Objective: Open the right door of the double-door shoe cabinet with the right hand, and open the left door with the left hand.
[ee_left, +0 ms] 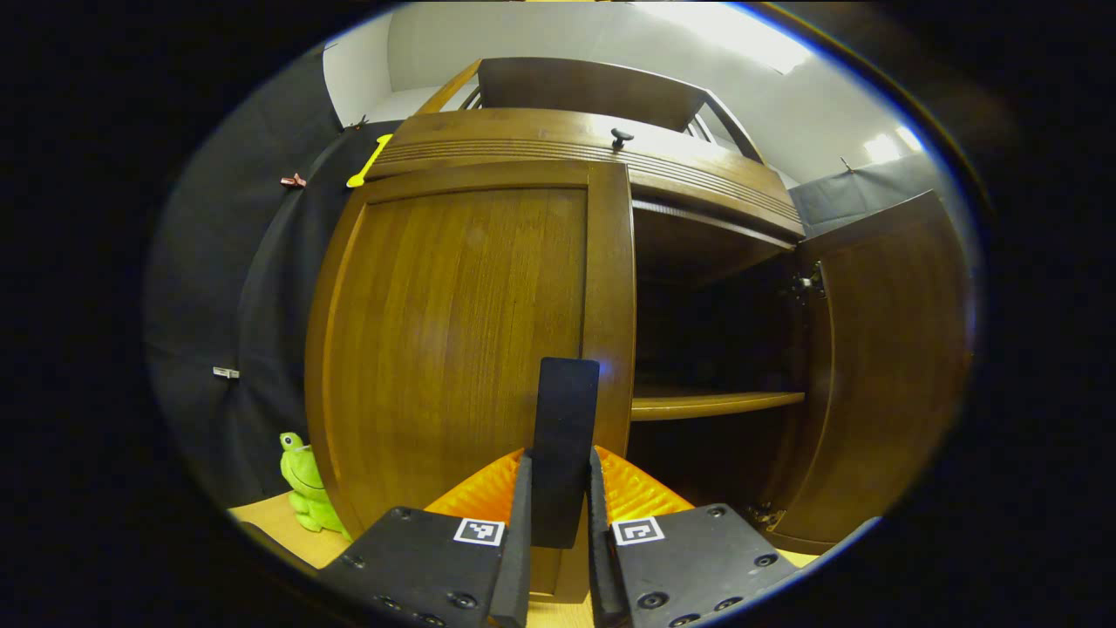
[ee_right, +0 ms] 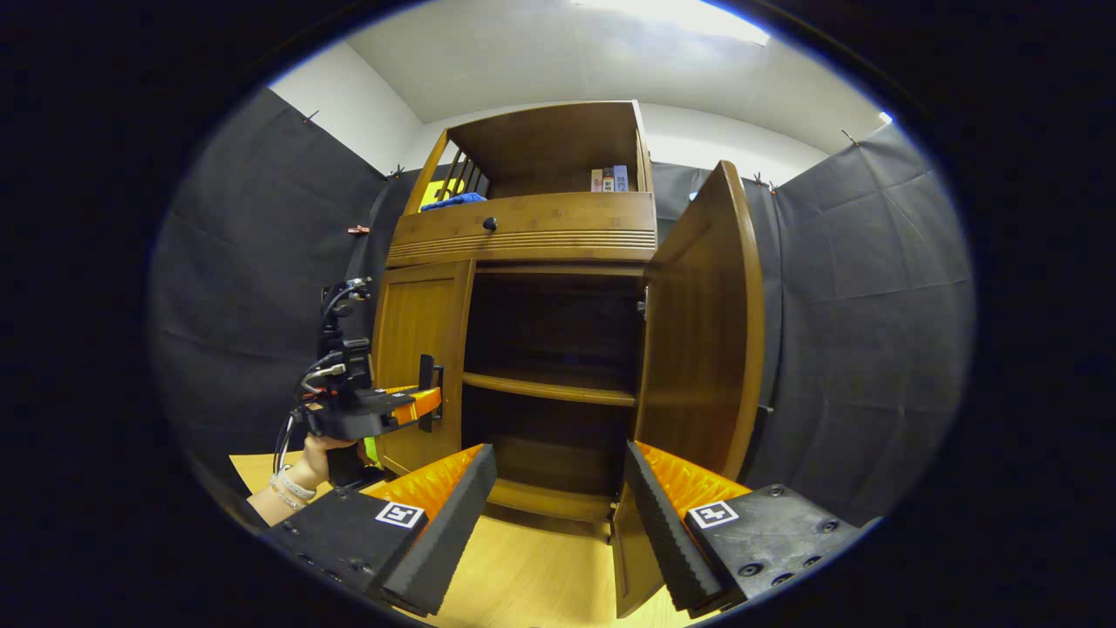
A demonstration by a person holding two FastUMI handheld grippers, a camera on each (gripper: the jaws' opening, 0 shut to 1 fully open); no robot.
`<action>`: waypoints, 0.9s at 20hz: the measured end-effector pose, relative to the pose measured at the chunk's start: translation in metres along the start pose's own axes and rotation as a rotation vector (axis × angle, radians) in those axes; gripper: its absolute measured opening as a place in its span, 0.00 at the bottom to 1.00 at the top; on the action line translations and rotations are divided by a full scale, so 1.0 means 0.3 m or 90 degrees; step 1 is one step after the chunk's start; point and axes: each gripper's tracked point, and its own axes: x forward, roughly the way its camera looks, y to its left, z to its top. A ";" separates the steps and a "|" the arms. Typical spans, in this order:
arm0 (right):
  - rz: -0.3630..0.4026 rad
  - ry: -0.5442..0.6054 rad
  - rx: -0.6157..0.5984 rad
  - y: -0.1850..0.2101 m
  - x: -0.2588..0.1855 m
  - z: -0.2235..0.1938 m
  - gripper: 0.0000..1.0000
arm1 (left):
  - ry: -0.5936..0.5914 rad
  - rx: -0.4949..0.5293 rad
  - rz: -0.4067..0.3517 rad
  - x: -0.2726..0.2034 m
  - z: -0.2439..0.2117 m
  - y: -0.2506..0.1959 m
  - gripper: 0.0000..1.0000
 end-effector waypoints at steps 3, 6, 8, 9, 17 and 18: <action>0.029 0.001 0.008 0.079 0.016 -0.003 0.94 | 0.004 -0.012 -0.005 -0.109 0.025 0.036 0.31; 0.063 0.010 0.010 0.159 0.017 -0.018 0.94 | 0.006 -0.024 -0.001 -0.210 0.038 0.080 0.31; 0.081 0.010 0.007 0.206 0.025 -0.019 0.94 | 0.006 -0.021 0.011 -0.266 0.049 0.113 0.31; 0.088 0.010 0.005 0.225 0.034 -0.010 0.94 | 0.004 -0.019 0.017 -0.293 0.055 0.132 0.30; 0.145 0.011 0.019 0.343 0.065 -0.015 0.94 | 0.005 0.000 0.080 -0.435 0.098 0.248 0.17; 0.150 0.012 0.021 0.355 0.068 -0.019 0.92 | 0.005 0.003 0.093 -0.467 0.097 0.291 0.15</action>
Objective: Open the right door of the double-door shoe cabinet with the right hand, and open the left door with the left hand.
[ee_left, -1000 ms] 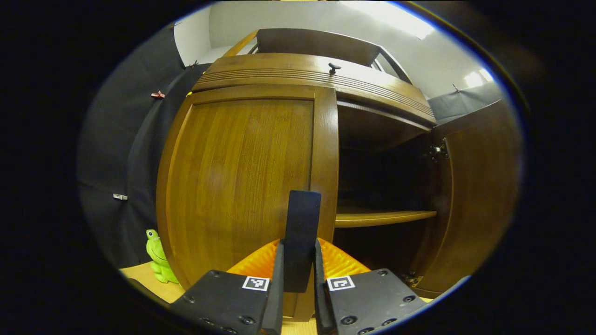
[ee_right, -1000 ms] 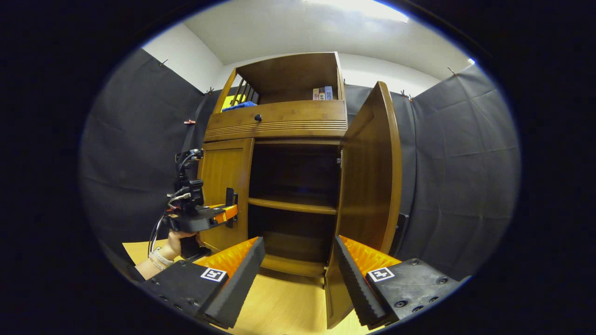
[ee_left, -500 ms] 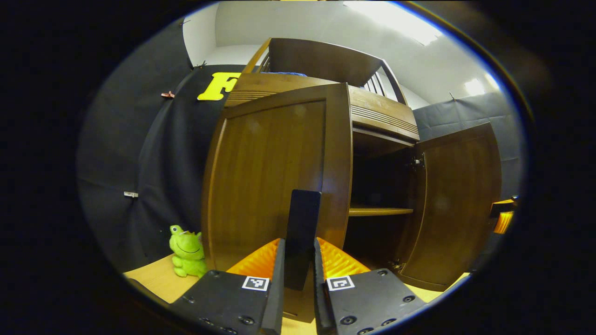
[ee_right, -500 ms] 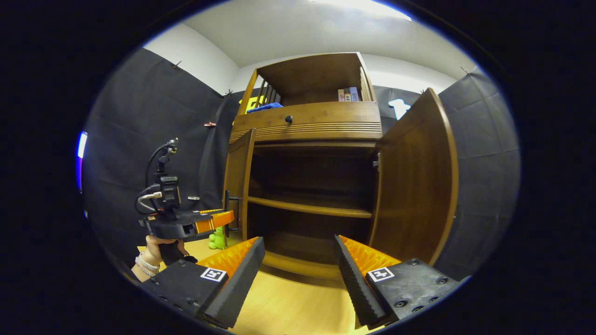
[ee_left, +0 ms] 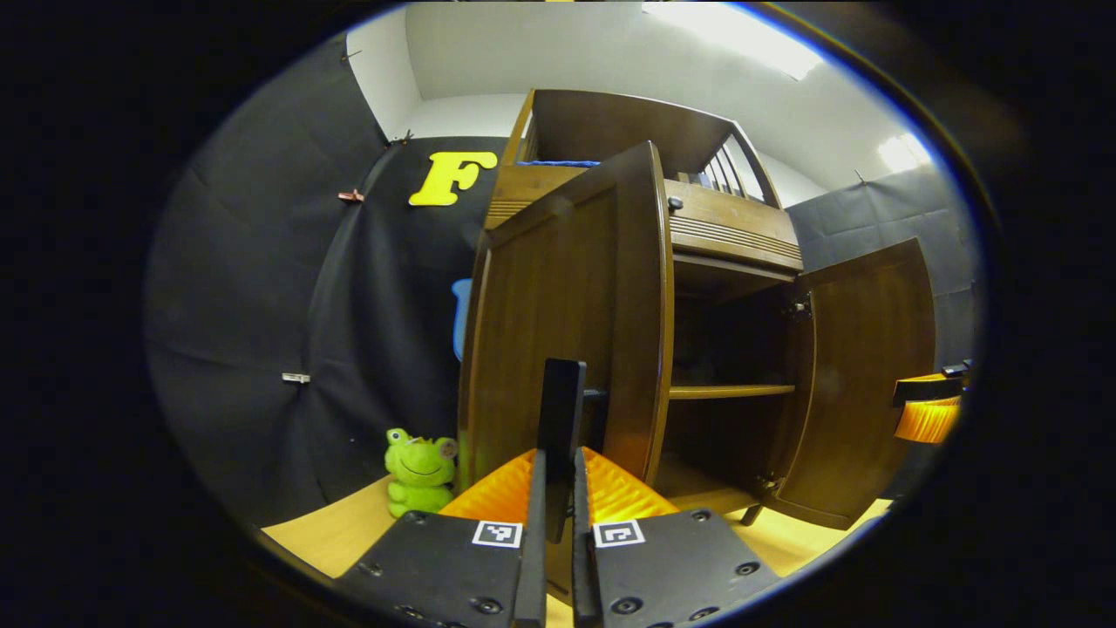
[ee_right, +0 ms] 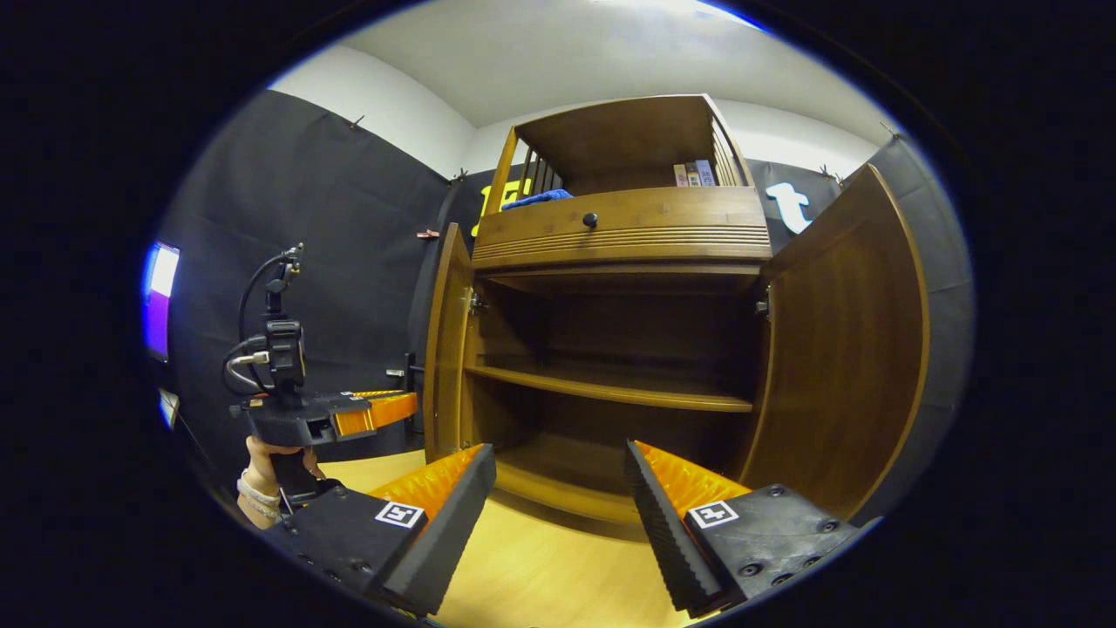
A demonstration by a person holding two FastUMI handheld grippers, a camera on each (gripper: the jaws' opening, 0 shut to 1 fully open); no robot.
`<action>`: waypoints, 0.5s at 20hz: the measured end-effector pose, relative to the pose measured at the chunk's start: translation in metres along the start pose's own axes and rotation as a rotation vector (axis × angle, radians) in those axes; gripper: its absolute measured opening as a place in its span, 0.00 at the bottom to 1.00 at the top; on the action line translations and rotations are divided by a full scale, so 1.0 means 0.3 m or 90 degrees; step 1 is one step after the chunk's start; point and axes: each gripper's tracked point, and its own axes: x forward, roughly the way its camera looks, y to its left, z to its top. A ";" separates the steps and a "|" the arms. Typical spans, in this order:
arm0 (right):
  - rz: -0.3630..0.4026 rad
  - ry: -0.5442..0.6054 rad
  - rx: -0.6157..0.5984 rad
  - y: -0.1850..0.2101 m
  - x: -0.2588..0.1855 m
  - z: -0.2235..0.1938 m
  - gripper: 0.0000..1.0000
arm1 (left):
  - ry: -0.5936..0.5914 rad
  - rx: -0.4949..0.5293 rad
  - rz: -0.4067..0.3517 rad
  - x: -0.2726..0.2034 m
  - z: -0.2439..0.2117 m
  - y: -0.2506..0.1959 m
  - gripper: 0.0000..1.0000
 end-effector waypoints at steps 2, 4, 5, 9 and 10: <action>0.010 0.001 0.005 0.019 0.013 -0.009 0.92 | -0.001 -0.001 0.022 -0.026 0.005 0.056 0.13; 0.019 0.005 0.011 0.040 0.026 -0.018 0.94 | -0.001 -0.001 0.046 -0.044 0.011 0.105 0.12; 0.023 0.006 0.014 0.051 0.034 -0.020 0.94 | -0.003 0.000 0.061 -0.048 0.016 0.121 0.12; 0.028 0.012 0.002 0.067 0.049 -0.033 0.94 | 0.005 -0.003 0.129 -0.071 0.011 0.261 0.05; 0.025 0.012 -0.003 0.063 0.052 -0.033 0.94 | 0.006 -0.002 0.147 -0.075 0.014 0.293 0.14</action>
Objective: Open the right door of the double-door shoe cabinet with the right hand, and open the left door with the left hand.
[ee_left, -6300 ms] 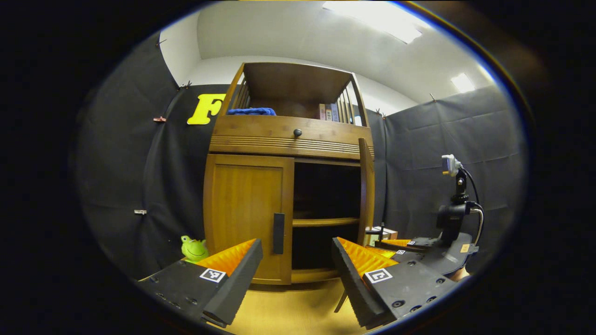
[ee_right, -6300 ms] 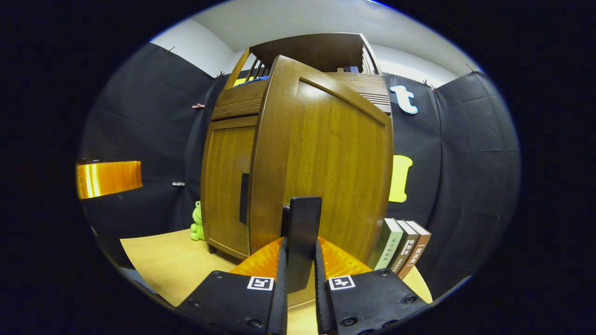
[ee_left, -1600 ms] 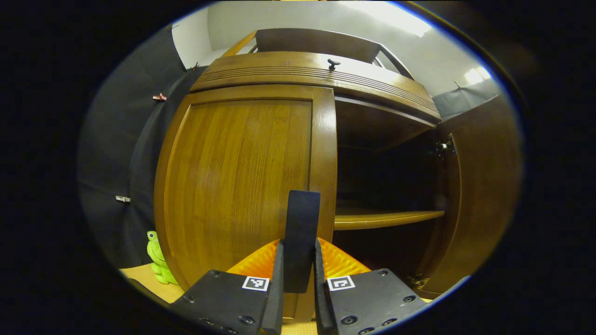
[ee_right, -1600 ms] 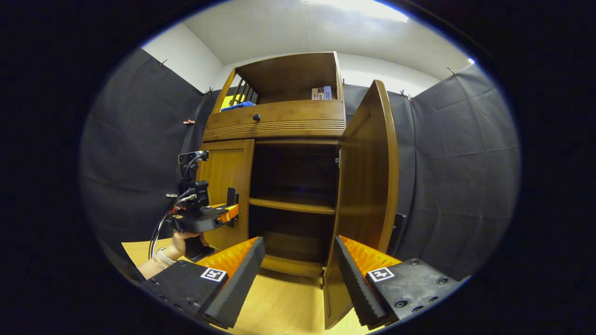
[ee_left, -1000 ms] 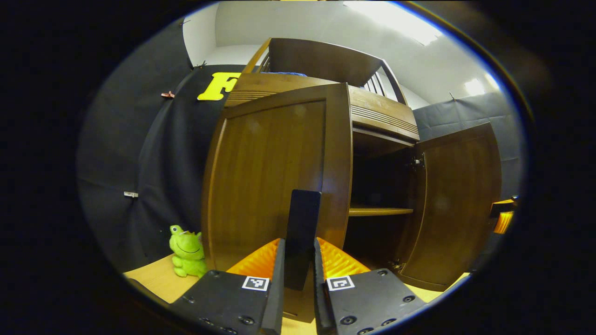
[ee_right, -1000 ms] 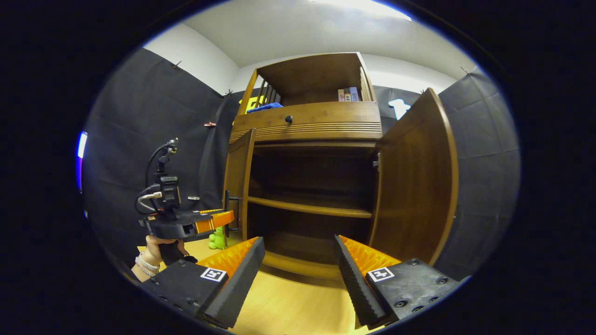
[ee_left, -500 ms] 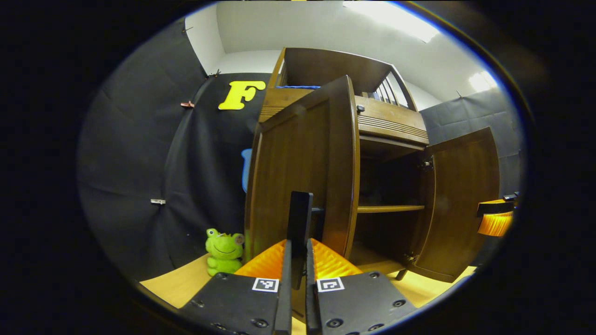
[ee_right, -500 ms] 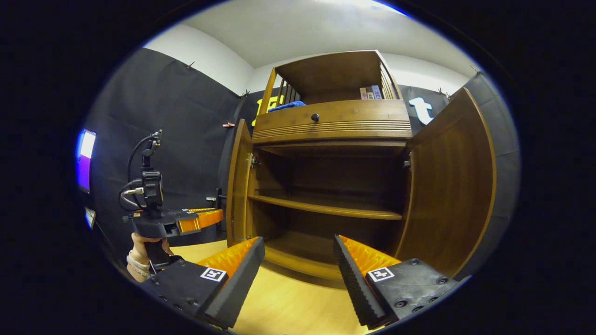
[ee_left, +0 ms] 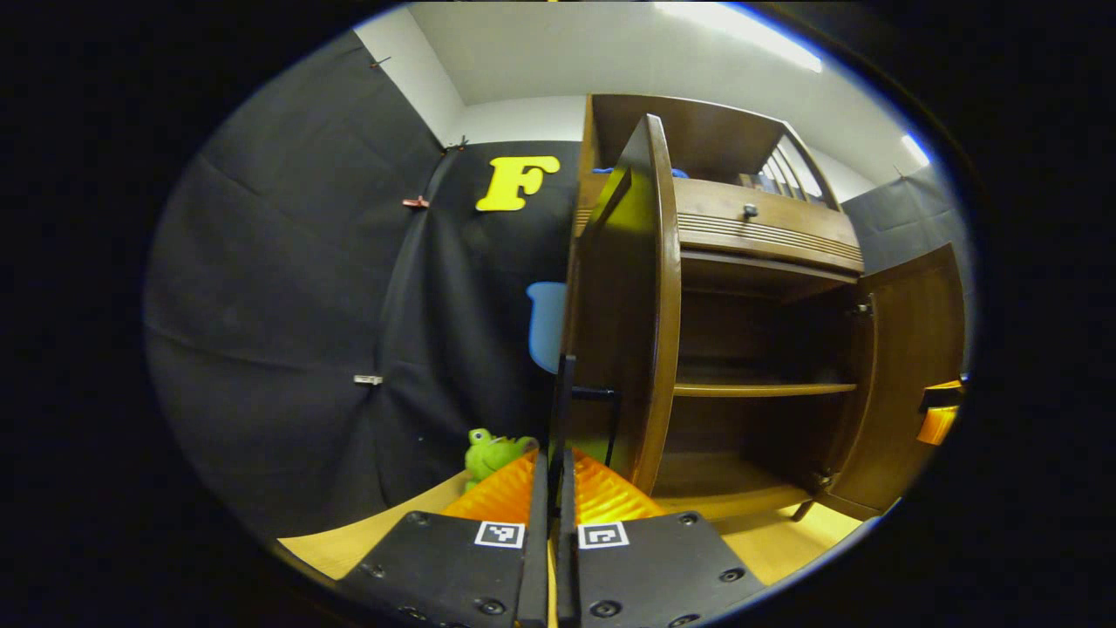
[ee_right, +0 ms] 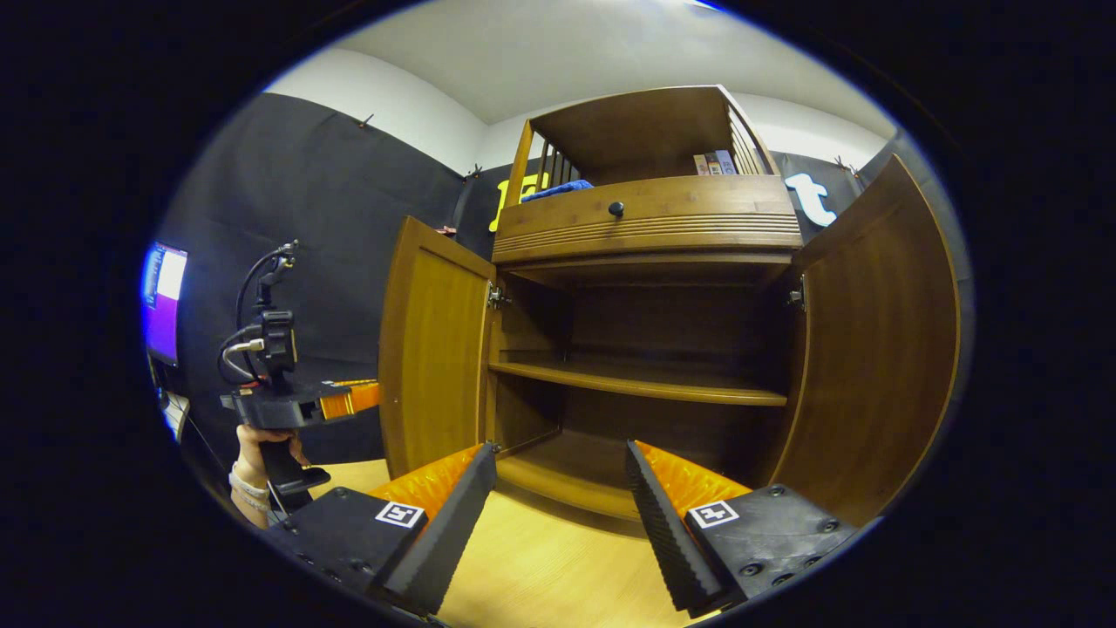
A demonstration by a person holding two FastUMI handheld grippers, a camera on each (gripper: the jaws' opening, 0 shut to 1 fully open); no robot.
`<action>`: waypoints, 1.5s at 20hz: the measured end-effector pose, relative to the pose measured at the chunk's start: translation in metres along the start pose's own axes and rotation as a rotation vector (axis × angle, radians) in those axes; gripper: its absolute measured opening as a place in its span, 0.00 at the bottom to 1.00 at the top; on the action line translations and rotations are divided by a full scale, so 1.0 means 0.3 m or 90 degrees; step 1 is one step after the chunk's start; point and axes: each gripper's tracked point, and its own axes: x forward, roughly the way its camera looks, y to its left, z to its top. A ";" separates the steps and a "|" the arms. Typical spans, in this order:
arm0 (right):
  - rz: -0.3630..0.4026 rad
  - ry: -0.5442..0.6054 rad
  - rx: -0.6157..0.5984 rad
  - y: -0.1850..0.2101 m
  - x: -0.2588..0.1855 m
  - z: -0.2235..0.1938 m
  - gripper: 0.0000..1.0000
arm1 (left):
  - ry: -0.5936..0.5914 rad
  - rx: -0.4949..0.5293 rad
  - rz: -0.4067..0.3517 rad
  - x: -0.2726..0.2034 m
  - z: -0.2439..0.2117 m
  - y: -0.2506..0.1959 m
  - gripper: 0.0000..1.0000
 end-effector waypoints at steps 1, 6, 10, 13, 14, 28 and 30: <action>-0.003 0.000 -0.002 -0.011 -0.010 -0.013 0.93 | 0.005 -0.006 -0.007 0.004 0.000 0.009 0.07; -0.007 -0.003 0.008 -0.009 -0.029 -0.021 0.93 | 0.011 -0.003 -0.006 -0.008 -0.002 0.023 0.07; -0.018 -0.004 0.003 -0.029 -0.044 -0.019 0.93 | 0.003 0.035 0.057 -0.036 0.026 0.106 0.07; -0.025 -0.009 0.000 -0.043 -0.054 -0.005 0.93 | -0.003 0.019 0.068 -0.093 0.066 0.119 0.07; -0.029 -0.010 -0.002 -0.052 -0.061 -0.002 0.93 | -0.003 0.019 0.069 -0.110 0.079 0.115 0.07; -0.095 -0.019 -0.004 -0.181 -0.169 0.012 0.92 | -0.022 0.057 -0.138 -0.213 0.118 -0.346 0.94; -0.102 -0.020 -0.004 -0.200 -0.176 0.016 0.92 | -0.023 0.061 -0.145 -0.211 0.115 -0.367 0.93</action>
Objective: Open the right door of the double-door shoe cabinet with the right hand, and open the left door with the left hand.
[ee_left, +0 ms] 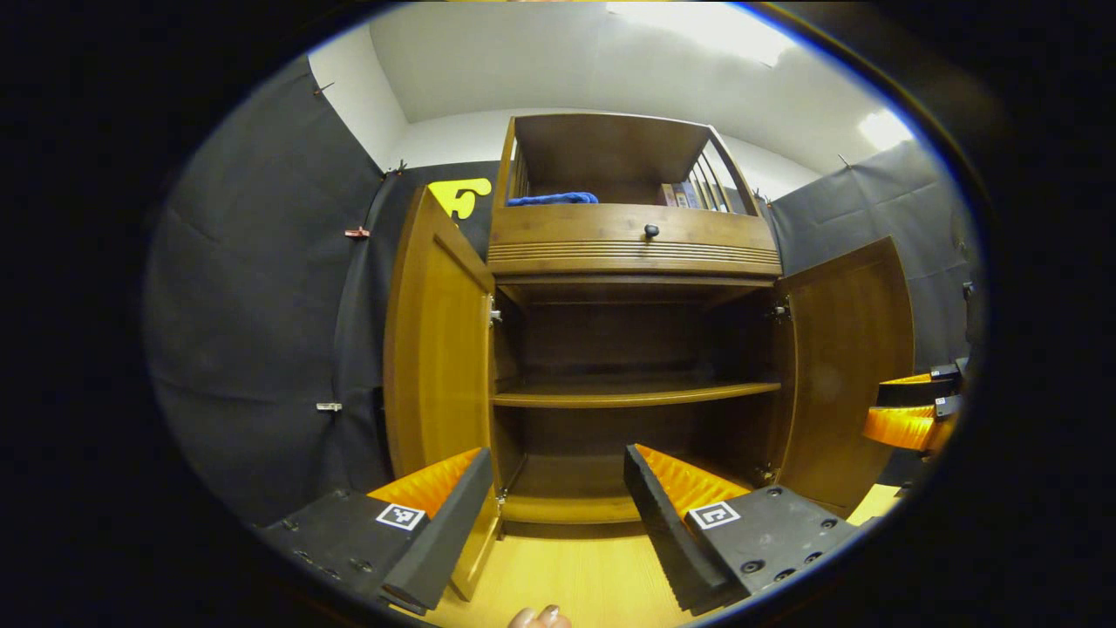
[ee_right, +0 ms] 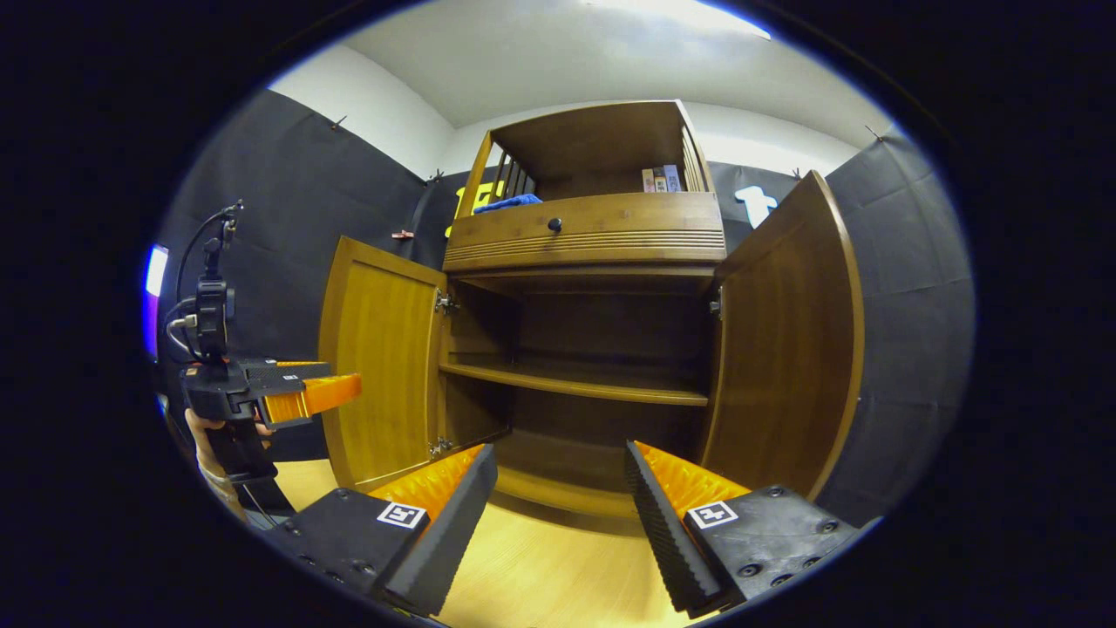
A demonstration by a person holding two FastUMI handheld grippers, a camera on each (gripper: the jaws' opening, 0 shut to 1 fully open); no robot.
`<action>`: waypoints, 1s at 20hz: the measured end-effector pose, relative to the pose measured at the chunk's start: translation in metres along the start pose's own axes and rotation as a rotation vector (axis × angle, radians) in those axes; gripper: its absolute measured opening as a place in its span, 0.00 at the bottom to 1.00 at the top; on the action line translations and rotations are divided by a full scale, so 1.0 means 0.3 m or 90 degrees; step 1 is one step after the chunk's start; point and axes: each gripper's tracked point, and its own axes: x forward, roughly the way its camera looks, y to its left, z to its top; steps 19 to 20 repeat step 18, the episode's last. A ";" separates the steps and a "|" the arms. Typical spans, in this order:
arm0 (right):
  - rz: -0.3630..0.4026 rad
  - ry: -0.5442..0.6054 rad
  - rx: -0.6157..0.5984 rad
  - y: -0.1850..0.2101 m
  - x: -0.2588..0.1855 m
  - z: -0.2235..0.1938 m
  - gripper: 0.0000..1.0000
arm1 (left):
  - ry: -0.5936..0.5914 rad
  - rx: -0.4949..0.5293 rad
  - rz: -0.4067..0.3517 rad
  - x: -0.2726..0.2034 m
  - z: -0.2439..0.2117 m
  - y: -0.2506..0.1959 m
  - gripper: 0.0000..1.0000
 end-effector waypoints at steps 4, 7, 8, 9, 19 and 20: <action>-0.013 -0.005 0.007 -0.031 -0.010 0.013 0.92 | 0.007 -0.009 -0.014 0.006 -0.008 -0.031 0.93; -0.018 -0.012 0.013 -0.043 -0.014 0.025 0.94 | 0.000 -0.007 -0.029 -0.002 0.000 -0.058 0.93; -0.019 -0.014 0.015 -0.047 -0.023 0.022 0.95 | -0.004 -0.004 -0.037 -0.003 0.004 -0.070 0.93; -0.020 -0.015 0.016 -0.048 -0.022 0.024 0.95 | -0.007 -0.003 -0.041 -0.008 0.006 -0.075 0.93; -0.033 -0.023 0.018 -0.065 -0.047 0.037 0.99 | -0.003 0.006 -0.056 -0.011 -0.003 -0.104 0.93; -0.033 -0.023 0.018 -0.065 -0.047 0.037 0.99 | -0.003 0.006 -0.056 -0.011 -0.003 -0.104 0.93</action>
